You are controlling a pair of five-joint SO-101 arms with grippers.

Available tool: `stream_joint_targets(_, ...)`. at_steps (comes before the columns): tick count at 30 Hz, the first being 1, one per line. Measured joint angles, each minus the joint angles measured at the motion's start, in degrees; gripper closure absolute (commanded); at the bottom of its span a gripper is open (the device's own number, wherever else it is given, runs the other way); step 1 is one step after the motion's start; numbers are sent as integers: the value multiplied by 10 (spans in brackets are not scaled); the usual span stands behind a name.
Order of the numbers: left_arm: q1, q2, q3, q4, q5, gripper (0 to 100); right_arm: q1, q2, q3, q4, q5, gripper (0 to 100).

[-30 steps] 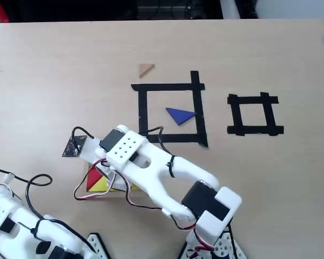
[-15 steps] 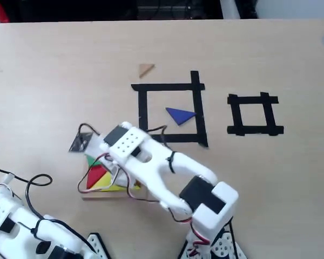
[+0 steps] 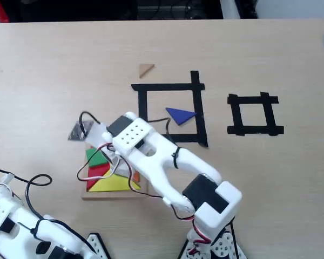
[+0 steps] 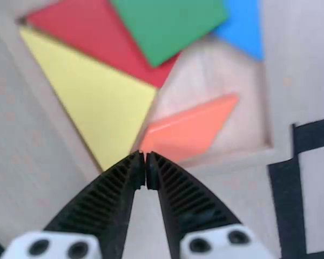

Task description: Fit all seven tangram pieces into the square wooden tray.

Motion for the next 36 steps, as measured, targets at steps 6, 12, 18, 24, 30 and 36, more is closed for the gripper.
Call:
stream_joint_targets(6,0,0,0,-1,0,970,1,7,-4,-64,0,987)
stream_joint_targets(12,-2,0,0,-1,0,970,1,55,-7,-117,1,987)
stream_joint_targets(18,-2,0,0,-1,0,970,6,71,-7,-131,4,987)
stream_joint_targets(24,-2,0,0,-1,0,970,46,71,-8,-108,4,987)
stream_joint_targets(30,-2,0,0,-1,0,970,30,71,-8,-65,4,987)
stream_joint_targets(36,-2,0,0,-1,0,970,4,71,-8,-33,4,987)
